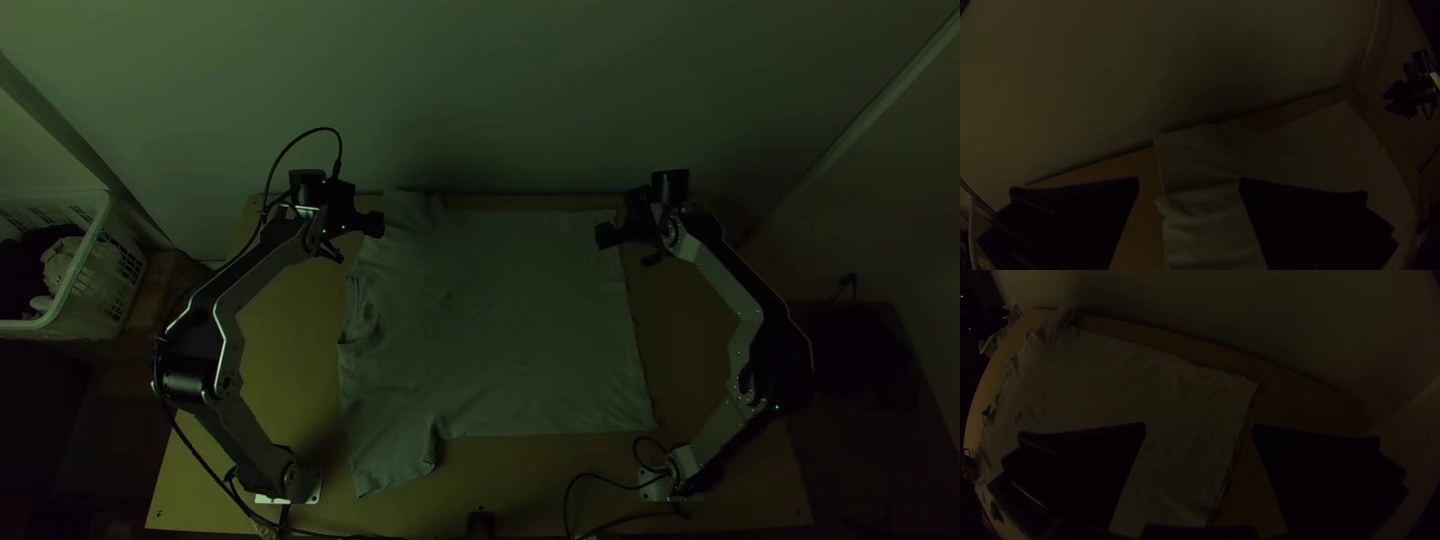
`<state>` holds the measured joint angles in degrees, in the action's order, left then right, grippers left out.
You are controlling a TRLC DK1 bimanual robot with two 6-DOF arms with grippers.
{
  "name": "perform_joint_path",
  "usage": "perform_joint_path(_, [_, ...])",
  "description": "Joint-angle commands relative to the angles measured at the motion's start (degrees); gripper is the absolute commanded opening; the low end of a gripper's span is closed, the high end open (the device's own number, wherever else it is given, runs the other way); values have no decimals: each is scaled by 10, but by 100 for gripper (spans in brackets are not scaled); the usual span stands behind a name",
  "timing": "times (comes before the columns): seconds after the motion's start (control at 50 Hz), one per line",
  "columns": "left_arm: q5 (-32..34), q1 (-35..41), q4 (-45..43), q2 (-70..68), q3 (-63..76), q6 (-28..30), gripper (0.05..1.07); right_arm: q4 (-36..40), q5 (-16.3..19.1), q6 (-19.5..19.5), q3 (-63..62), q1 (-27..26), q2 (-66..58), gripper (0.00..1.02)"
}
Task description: Fold the t-shirt
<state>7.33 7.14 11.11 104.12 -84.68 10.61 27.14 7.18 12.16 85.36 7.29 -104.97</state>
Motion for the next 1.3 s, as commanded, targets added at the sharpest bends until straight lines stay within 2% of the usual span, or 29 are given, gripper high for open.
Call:
perform_joint_path(0.0, [5,-1,4,43,-35,-16,102,9,6,-8,64,-7,-60,98])
perform_joint_path(0.38, [6,-3,15,122,-111,-26,102,42,7,-6,233,-10,-215,98])
perform_joint_path(0.56, [19,-10,67,150,-144,-23,102,50,7,-4,266,-17,-258,98])
perform_joint_path(0.84, [19,-8,65,165,-126,-17,102,61,7,-3,319,-33,-307,98])
perform_joint_path(1.28, [19,-12,63,181,-117,-18,102,64,6,1,356,-20,-360,97])
